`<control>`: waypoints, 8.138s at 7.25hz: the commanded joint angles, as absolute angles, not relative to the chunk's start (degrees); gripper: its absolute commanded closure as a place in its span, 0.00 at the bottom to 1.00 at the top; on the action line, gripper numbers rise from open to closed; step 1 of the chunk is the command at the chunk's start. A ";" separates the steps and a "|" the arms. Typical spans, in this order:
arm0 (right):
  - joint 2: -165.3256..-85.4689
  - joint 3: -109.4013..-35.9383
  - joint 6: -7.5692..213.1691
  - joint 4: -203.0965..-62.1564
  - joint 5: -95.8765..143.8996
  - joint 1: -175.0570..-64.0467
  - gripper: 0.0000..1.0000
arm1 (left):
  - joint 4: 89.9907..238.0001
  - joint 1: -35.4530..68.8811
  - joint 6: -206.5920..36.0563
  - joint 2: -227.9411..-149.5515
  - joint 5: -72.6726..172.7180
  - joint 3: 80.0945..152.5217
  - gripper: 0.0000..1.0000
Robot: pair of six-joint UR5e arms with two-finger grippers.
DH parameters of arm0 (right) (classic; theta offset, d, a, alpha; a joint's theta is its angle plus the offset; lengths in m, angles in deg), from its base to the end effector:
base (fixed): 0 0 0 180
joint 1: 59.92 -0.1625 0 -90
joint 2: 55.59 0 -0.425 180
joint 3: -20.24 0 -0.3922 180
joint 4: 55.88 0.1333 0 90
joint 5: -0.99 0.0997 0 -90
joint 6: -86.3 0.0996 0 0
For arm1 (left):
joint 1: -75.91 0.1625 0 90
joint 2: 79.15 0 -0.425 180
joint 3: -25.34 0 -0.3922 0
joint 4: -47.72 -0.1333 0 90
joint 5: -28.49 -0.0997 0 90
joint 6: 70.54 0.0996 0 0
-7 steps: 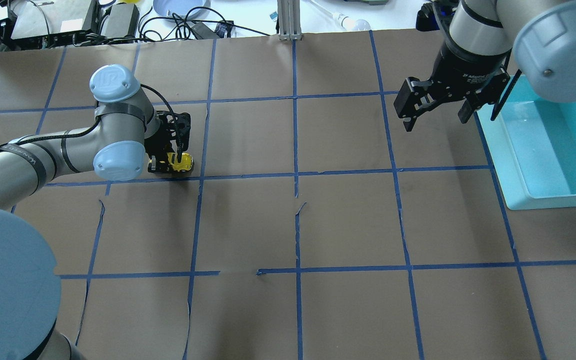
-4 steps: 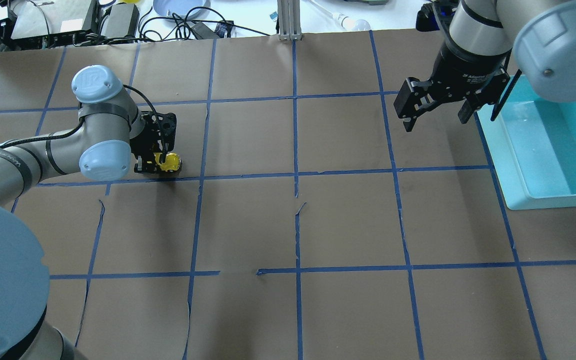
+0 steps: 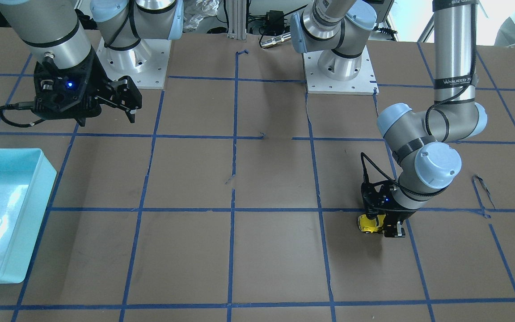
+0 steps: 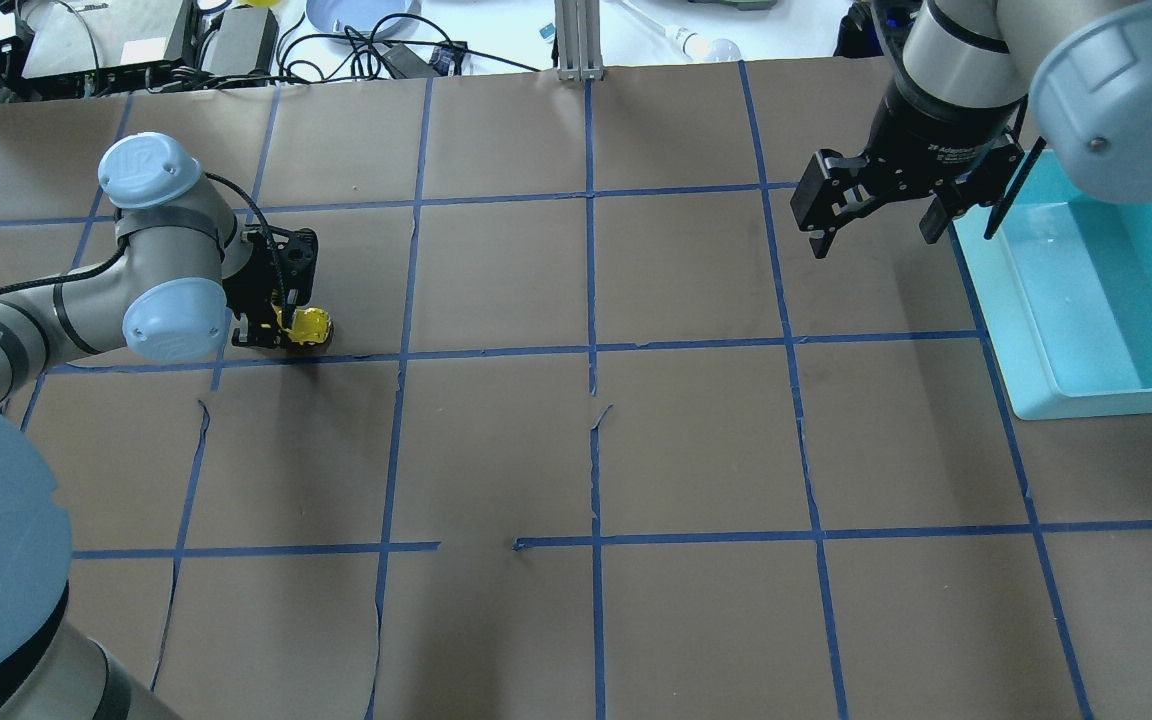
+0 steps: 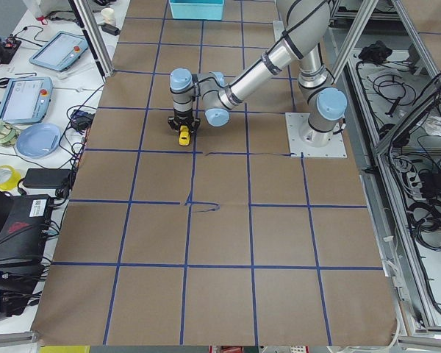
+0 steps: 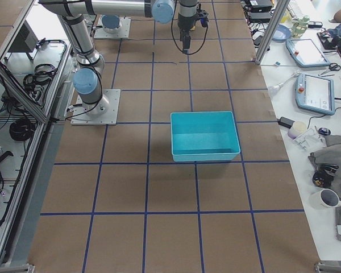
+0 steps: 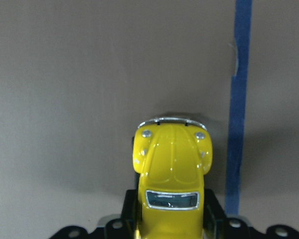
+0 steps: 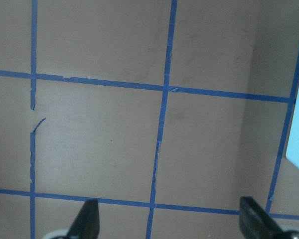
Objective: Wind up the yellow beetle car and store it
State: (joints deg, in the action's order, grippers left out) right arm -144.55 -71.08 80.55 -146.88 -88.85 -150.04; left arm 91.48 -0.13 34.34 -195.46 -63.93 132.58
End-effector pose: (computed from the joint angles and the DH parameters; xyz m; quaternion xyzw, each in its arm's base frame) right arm 0.1346 -0.4966 0.4693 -0.0512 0.9986 0.0118 0.0020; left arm 0.0139 -0.5910 0.1785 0.7121 0.7014 0.0062 0.0309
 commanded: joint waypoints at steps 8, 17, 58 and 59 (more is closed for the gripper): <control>-144.53 -71.08 84.89 -148.52 -88.92 -150.10 0.00 | 90.69 4.54 40.46 -195.52 -63.79 132.56 0.75; -144.53 -71.17 84.63 -148.43 -88.92 -150.10 0.00 | 91.22 4.89 39.85 -194.99 -63.44 132.21 0.00; -145.41 -72.93 84.54 -148.60 -89.01 -150.18 0.00 | 109.79 -5.00 11.82 -185.34 -62.57 123.56 0.00; -145.50 -72.93 84.54 -148.60 -89.01 -150.18 0.00 | 115.86 -8.43 2.16 -184.19 -60.74 119.08 0.00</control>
